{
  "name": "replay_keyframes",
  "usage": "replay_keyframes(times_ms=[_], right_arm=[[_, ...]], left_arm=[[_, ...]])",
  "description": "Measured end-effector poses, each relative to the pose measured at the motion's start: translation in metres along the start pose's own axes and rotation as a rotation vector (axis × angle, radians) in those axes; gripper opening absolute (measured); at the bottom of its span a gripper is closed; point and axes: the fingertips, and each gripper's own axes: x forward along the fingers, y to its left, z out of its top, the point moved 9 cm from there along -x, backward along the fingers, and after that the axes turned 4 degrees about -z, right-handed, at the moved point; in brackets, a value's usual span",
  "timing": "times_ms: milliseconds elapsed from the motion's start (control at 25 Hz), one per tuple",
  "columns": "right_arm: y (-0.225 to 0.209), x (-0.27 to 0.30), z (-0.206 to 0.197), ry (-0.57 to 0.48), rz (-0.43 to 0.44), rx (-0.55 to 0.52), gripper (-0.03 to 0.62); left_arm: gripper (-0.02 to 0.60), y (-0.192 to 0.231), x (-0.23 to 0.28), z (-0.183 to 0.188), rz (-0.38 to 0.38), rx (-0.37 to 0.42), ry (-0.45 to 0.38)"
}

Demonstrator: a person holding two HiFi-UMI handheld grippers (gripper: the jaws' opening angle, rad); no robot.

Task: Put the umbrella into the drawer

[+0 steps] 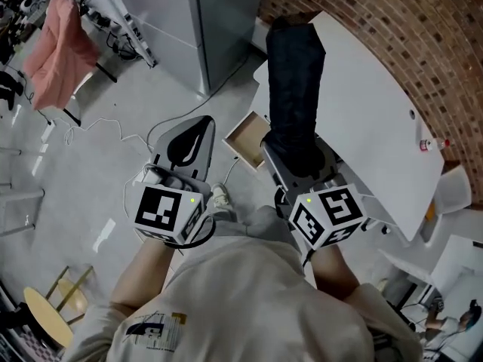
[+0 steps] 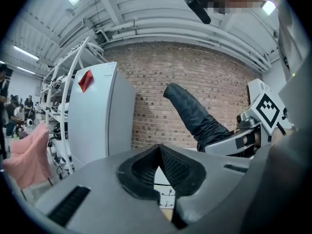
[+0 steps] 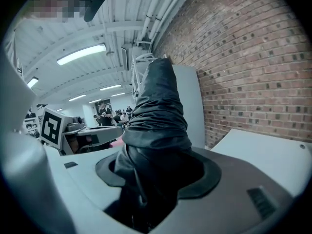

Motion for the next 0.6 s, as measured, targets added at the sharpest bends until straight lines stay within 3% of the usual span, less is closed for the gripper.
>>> replay_keyframes(times_ms=[200,600], right_arm=[[-0.019,0.034,-0.024,0.074,0.024,0.091,0.253],[-0.079,0.095,-0.093,0.19,0.02,0.104,0.252]], left_arm=[[0.008,0.012,0.036,-0.026,-0.011,-0.034,0.047],[0.008,0.017,0.108,-0.087,0.004,-0.069,0.154]])
